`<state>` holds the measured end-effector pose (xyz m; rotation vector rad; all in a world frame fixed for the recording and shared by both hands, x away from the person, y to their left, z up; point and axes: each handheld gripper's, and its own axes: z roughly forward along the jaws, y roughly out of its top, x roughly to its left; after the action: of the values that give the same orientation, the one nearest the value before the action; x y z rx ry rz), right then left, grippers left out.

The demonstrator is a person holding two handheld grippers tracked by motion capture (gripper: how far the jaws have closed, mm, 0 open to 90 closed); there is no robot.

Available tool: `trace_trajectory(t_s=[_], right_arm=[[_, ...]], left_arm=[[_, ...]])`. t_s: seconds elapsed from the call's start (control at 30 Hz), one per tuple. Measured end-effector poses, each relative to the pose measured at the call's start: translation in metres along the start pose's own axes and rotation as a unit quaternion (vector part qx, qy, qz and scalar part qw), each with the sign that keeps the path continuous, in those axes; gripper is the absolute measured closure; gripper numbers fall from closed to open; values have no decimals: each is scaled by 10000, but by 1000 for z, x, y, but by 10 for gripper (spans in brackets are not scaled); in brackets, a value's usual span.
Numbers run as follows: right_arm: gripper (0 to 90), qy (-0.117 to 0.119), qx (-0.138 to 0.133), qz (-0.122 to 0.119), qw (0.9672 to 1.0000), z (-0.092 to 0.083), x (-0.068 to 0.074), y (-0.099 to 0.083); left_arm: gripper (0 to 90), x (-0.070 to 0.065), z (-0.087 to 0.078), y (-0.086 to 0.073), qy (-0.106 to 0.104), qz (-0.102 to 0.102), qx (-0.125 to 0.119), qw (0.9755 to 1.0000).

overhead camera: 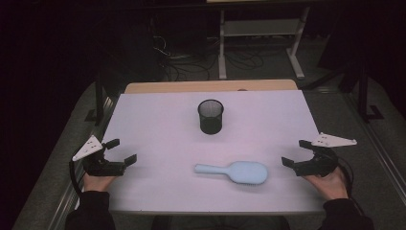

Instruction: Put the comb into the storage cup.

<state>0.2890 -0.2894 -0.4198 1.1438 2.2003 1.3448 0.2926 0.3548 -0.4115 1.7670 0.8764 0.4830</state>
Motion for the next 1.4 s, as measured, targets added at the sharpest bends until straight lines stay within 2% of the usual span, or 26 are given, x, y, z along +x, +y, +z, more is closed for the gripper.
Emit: trace_trajectory(t_s=[0.13, 0.57, 0.8, 0.97, 1.3, 1.33, 1.4], right_arm=[[0, 22, -83, -19, 10000, -4, 2, 0], [0, 72, -54, -24, 10000, -5, 3, -1], [0, 65, -52, -23, 10000, -6, 3, -1], [0, 42, -65, -2, 10000, -7, 2, -2], [0, -16, -10, -37, 10000, -7, 3, -3], [0, -24, -14, -30, 10000, -7, 3, -3], [0, -26, -17, -18, 10000, -8, 3, -3]], left_arm=[[0, -1, -1, 1, -3, 7, -43, 10000], [0, 1, -2, 1, -41, -26, -82, 10000], [0, -2, -1, 4, -45, 71, -48, 10000], [1, -4, -3, 10, -168, 11, -193, 9997], [1, -6, -3, 24, -243, 163, -120, 9995], [1, -7, -1, 27, -258, 255, -49, 9993], [1, -8, 0, 29, -269, 302, -15, 9992]])
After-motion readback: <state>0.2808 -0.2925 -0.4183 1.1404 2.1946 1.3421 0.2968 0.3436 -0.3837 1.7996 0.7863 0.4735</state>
